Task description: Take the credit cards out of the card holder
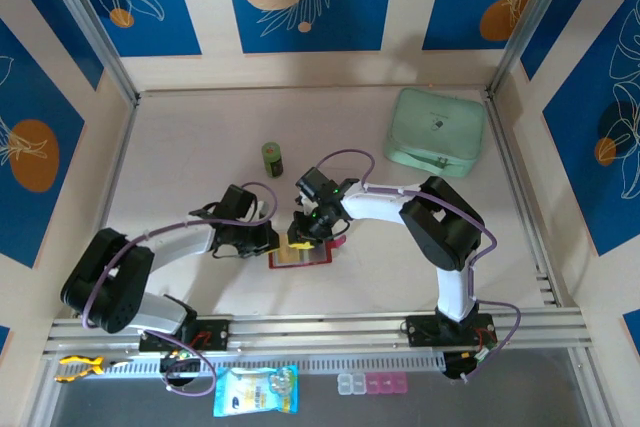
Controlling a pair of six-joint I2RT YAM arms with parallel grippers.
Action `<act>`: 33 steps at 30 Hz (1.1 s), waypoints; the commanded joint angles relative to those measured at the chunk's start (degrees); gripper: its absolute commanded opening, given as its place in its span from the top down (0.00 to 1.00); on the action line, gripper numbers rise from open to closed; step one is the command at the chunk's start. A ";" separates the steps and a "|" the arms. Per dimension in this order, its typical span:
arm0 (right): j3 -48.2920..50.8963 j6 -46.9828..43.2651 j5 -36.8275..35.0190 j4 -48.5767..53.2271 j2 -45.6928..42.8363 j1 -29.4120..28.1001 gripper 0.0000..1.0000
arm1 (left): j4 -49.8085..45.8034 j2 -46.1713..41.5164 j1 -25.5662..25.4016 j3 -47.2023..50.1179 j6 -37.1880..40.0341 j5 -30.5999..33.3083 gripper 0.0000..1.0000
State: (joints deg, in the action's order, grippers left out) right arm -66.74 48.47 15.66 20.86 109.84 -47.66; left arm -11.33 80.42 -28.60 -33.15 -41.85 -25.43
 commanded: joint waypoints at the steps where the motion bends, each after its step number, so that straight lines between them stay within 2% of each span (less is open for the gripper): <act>1: -0.32 -0.66 0.07 2.38 0.77 -0.31 0.77 | -1.68 -1.00 0.68 0.58 0.84 0.04 0.92; 9: 0.42 -0.83 -0.97 1.91 -1.24 -0.50 0.73 | -0.36 0.96 0.76 1.83 0.97 -0.15 0.96; 33: 0.21 -1.06 -3.59 4.91 -1.21 -0.53 0.72 | -0.96 0.35 0.76 1.99 1.06 0.56 0.96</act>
State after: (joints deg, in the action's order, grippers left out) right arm -66.74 48.07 14.20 21.67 109.51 -47.79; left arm -10.44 80.38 -28.56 -32.29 -41.82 -25.50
